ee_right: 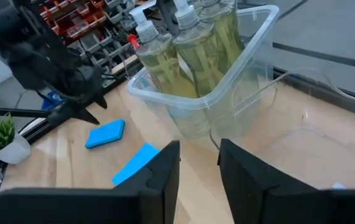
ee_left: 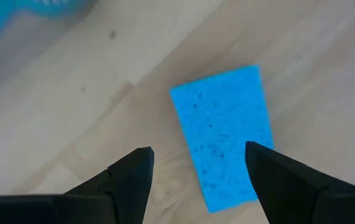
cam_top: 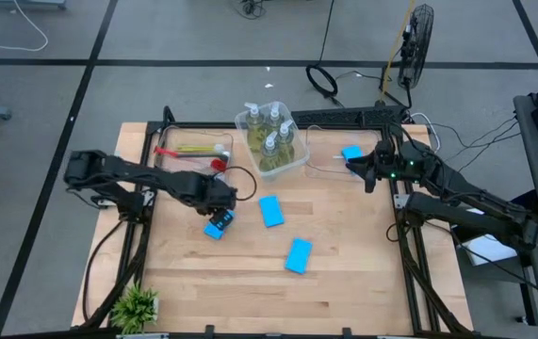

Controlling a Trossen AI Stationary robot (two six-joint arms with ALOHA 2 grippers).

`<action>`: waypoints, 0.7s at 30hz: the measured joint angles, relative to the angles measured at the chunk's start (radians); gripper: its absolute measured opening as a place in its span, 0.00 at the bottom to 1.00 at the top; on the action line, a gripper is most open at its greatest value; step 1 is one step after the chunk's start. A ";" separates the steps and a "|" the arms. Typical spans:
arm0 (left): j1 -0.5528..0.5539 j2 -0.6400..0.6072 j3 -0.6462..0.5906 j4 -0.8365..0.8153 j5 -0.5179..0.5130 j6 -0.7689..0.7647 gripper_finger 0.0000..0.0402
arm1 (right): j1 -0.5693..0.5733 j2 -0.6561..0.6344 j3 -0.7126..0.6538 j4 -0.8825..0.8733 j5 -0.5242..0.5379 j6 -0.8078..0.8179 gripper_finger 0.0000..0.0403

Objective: Pick & Place Kitchen Sink Supplies
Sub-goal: Put the blue sponge into the right transparent bin

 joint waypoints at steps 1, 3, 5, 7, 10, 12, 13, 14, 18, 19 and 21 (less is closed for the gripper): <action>0.000 0.021 0.000 0.000 0.009 -0.014 0.64 | 0.000 0.000 0.000 0.001 0.000 0.000 0.25; 0.000 0.057 0.000 0.001 0.026 -0.034 0.64 | 0.000 0.000 0.000 0.001 0.000 0.000 0.24; 0.000 0.087 0.000 0.002 0.036 -0.045 0.64 | 0.000 0.000 0.000 0.001 0.000 0.000 0.24; 0.000 0.107 0.000 0.008 0.041 -0.052 0.64 | 0.000 0.000 0.000 0.001 0.000 0.000 0.24; 0.000 0.127 0.000 0.012 0.040 -0.047 0.64 | 0.000 0.000 0.000 0.001 0.000 0.000 0.24; 0.000 0.129 0.000 0.014 0.037 -0.030 0.64 | 0.000 0.000 0.000 0.001 0.000 0.000 0.24; 0.000 0.129 0.000 0.018 0.036 -0.016 0.64 | 0.000 0.000 0.000 0.001 0.000 0.000 0.24; 0.000 0.128 0.000 0.027 0.034 0.000 0.64 | 0.000 0.000 0.000 0.001 0.000 0.000 0.24; 0.000 0.128 -0.012 0.089 0.024 0.060 0.64 | 0.000 0.000 0.000 0.001 0.000 0.000 0.24; 0.001 0.128 -0.025 0.113 0.027 0.062 0.64 | 0.000 0.000 0.000 0.001 0.000 0.000 0.24; 0.001 0.128 -0.061 0.168 0.056 0.056 0.64 | 0.000 0.000 0.000 0.001 0.000 0.000 0.24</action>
